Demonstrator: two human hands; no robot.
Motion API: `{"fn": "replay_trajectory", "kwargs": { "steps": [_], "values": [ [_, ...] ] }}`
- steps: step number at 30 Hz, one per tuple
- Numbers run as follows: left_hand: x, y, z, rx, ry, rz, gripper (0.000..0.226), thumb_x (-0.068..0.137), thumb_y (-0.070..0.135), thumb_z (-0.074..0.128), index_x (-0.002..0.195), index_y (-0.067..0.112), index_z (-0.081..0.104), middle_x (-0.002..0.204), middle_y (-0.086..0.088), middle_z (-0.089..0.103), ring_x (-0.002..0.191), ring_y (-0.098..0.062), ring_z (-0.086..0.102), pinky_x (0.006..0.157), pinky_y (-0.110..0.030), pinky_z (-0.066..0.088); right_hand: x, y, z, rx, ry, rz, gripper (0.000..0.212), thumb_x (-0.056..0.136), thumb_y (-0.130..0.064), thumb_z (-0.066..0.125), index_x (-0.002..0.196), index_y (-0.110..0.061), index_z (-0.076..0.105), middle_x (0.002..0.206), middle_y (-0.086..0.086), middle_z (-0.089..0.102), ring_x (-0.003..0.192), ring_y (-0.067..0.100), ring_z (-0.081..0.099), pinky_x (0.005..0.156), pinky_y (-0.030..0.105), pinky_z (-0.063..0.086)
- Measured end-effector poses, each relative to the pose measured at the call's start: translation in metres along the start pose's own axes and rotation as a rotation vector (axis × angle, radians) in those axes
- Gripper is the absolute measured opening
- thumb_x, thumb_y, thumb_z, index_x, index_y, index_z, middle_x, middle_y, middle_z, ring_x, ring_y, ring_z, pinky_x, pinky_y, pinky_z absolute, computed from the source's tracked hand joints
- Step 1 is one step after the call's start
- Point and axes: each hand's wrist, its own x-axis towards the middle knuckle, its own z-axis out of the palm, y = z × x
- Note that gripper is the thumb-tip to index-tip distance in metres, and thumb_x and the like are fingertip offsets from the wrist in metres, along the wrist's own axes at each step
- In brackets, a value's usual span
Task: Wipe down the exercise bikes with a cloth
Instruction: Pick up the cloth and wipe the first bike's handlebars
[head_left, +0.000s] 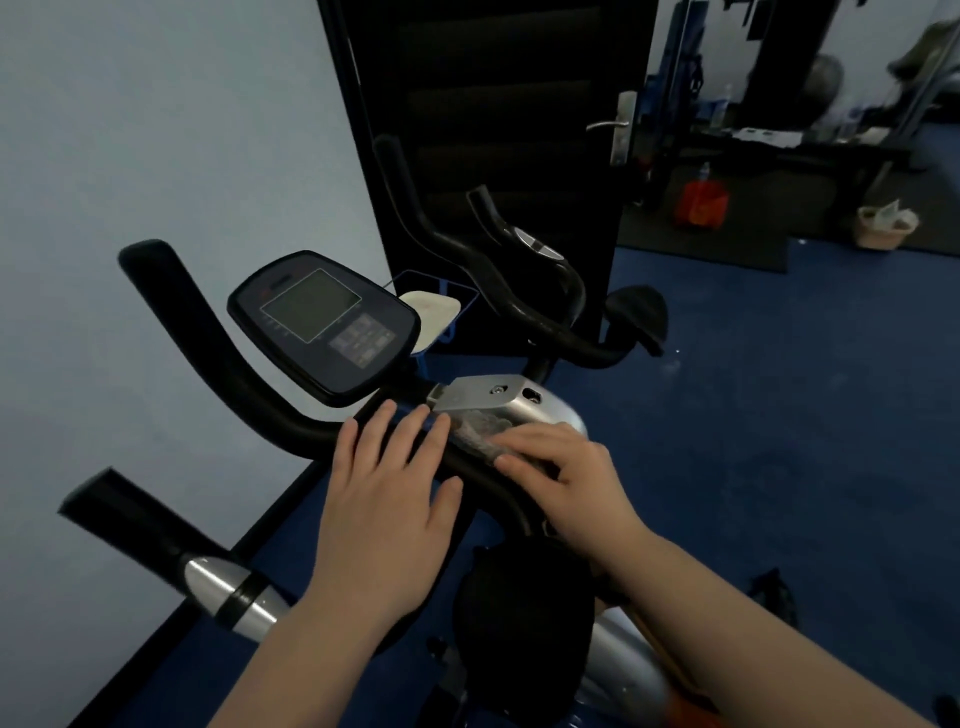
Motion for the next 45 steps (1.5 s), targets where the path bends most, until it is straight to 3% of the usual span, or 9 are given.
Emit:
{"fn": "replay_trajectory", "kwargs": {
  "steps": [10,13,18,21,24,30,35,39,45],
  "values": [
    [-0.002,0.009,0.0,-0.024,0.0,-0.082,0.055,0.097,0.043,0.025,0.151,0.032,0.018,0.158,0.015,0.012,0.144,-0.005,-0.01,0.112,-0.028,-0.024,0.004,-0.005,0.008,-0.399,0.157,-0.073,0.009,0.087,-0.025,0.069,0.09,-0.023,0.076,0.087,-0.008,0.065,0.08,0.013,0.061,0.047,0.033,0.052],
    [-0.005,0.012,0.004,-0.053,0.02,-0.093,0.054,0.1,0.036,0.033,0.15,0.034,0.013,0.155,0.02,0.002,0.141,-0.001,-0.019,0.11,-0.025,-0.027,0.018,-0.014,0.009,-0.47,0.165,-0.106,0.011,0.087,-0.022,0.067,0.08,-0.02,0.075,0.081,-0.005,0.065,0.075,0.015,0.06,0.052,0.024,0.044],
    [-0.002,0.019,0.005,-0.236,0.091,-0.18,0.047,0.1,0.023,0.038,0.145,0.031,0.032,0.148,0.023,0.013,0.144,0.0,-0.008,0.109,-0.017,-0.023,0.054,-0.026,0.011,-0.545,-0.259,-0.181,0.027,0.096,-0.035,0.046,0.094,-0.023,0.071,0.098,0.001,0.067,0.091,0.022,0.062,0.067,0.029,0.04],
    [-0.004,0.02,-0.002,-0.299,0.09,-0.212,0.045,0.1,0.015,0.04,0.143,0.026,0.039,0.15,0.019,0.024,0.142,0.002,0.001,0.111,-0.015,-0.016,0.07,-0.032,-0.004,-0.529,-0.457,-0.155,0.029,0.092,-0.044,0.05,0.09,-0.027,0.073,0.09,0.0,0.07,0.085,0.021,0.064,0.062,0.029,0.04],
    [-0.014,0.013,-0.012,-0.362,0.043,-0.196,0.045,0.1,0.015,0.04,0.144,0.026,0.038,0.151,0.019,0.026,0.143,0.005,0.004,0.116,-0.018,-0.006,0.08,-0.03,-0.026,-0.326,-0.649,-0.002,0.025,0.089,-0.044,0.058,0.088,-0.027,0.076,0.085,-0.004,0.072,0.083,0.014,0.064,0.072,0.034,0.052],
    [-0.034,-0.013,-0.037,-0.237,-0.05,-0.077,0.045,0.098,0.017,0.044,0.143,0.024,0.04,0.152,0.014,0.03,0.144,-0.002,0.015,0.12,-0.032,0.014,0.05,-0.051,-0.029,0.099,-0.35,-0.035,0.007,0.085,-0.038,0.066,0.089,-0.039,0.071,0.09,-0.018,0.067,0.088,-0.005,0.061,0.076,0.016,0.047],
    [-0.047,-0.041,-0.051,-0.077,-0.132,0.051,0.046,0.098,0.022,0.042,0.143,0.026,0.04,0.152,0.013,0.032,0.143,-0.005,0.021,0.118,-0.033,0.017,0.021,-0.074,0.009,-0.162,-0.394,-0.243,0.028,0.084,-0.038,0.067,0.111,-0.031,0.069,0.106,-0.014,0.057,0.102,0.004,0.052,0.089,0.03,0.046],
    [-0.064,-0.073,-0.059,0.013,-0.172,0.077,0.044,0.1,0.034,0.035,0.143,0.03,0.039,0.152,0.015,0.03,0.142,-0.003,0.02,0.118,-0.026,-0.001,0.01,-0.075,0.023,-0.526,-0.336,-0.329,0.031,0.084,-0.048,0.063,0.11,-0.033,0.07,0.107,-0.011,0.06,0.107,0.013,0.049,0.09,0.034,0.038],
    [-0.073,-0.101,-0.068,0.007,-0.17,0.269,0.057,0.095,0.048,0.021,0.122,0.021,0.063,0.126,0.008,0.061,0.121,-0.011,0.052,0.111,-0.018,0.011,-0.013,-0.086,0.044,-0.798,-0.235,-0.172,0.029,0.092,-0.044,0.053,0.107,-0.027,0.07,0.108,-0.002,0.049,0.1,0.02,0.045,0.076,0.033,0.042]
  ]
}}
